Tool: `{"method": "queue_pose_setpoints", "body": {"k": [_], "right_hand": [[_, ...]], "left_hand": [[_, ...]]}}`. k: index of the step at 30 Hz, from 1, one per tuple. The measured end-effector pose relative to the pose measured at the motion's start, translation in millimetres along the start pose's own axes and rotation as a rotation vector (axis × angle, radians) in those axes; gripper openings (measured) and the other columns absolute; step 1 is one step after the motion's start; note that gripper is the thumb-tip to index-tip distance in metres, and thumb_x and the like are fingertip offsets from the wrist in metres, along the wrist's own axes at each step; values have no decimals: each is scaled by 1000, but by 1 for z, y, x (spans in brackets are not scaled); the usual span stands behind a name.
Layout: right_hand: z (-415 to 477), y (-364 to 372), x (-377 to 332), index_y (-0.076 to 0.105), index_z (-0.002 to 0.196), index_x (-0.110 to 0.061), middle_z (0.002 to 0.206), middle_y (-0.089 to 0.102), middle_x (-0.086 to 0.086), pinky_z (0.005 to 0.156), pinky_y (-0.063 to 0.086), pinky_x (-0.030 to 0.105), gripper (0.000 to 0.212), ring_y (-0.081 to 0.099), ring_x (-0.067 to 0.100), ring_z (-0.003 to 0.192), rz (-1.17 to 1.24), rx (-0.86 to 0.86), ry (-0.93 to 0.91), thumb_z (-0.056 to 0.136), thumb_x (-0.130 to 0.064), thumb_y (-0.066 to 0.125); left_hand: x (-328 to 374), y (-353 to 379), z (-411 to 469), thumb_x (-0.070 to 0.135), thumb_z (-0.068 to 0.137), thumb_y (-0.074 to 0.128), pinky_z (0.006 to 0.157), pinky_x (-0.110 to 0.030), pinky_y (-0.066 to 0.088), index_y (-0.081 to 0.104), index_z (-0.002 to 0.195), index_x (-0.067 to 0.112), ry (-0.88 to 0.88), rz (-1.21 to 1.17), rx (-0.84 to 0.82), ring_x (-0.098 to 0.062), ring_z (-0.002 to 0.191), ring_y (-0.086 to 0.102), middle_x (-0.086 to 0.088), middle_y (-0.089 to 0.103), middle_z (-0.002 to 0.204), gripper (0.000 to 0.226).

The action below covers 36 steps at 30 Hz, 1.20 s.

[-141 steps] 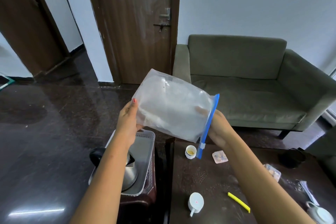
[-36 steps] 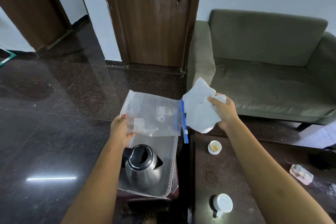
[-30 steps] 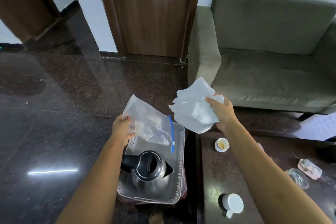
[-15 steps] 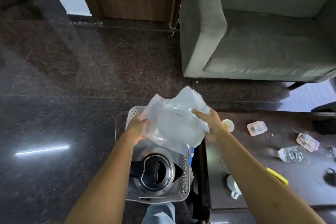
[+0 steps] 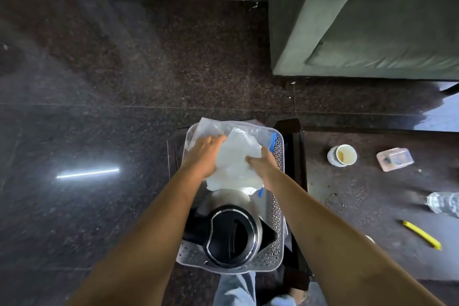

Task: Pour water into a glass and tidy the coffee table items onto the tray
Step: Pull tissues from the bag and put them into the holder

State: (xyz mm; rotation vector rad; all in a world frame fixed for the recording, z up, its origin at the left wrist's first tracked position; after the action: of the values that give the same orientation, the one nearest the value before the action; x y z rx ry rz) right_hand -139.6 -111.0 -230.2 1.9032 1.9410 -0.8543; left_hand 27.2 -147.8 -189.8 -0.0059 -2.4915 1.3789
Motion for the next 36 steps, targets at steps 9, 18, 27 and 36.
{"method": "queue_pose_setpoints", "body": {"k": [9,18,27,36], "right_hand": [[16,-4,10,45,129,-32,94,57,5,57,51,29,54,59,23,77,-169,-66,22,86,0,52],[-34,-34,-42,51,130,-14,111,61,16,91,51,47,42,60,31,95,-18,-95,-137,91,0,52],[-141,-108,-110,59,114,-11,91,66,2,66,54,22,26,67,8,74,22,-221,-498,90,0,57],[-223,-208,-105,58,119,-19,104,70,1,67,55,23,29,70,10,85,-3,-176,-652,90,-16,62]], "left_hand": [[-21,32,10,12,94,44,71,-34,58,-15,144,49,-202,30,-481,-30,111,54,-8,16,159,85],[4,-27,-10,27,98,42,98,-35,45,46,136,18,-284,-328,-149,-29,119,55,-11,54,136,39],[103,-151,-66,20,86,67,81,-21,44,64,102,24,199,-869,223,-5,91,57,9,62,100,17],[209,-178,-129,18,92,56,61,-22,41,59,84,19,242,-903,416,-10,66,53,3,62,72,9]]}}
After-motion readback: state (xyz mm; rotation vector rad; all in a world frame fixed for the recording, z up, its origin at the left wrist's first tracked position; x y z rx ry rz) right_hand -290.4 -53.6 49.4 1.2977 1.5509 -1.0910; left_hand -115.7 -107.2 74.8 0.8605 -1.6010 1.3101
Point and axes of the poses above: each hand's wrist, its own z-axis towards the middle knuckle, its own y-axis out of the palm, x = y × z, the point moved 5 cm from there along z, towards the middle knuckle
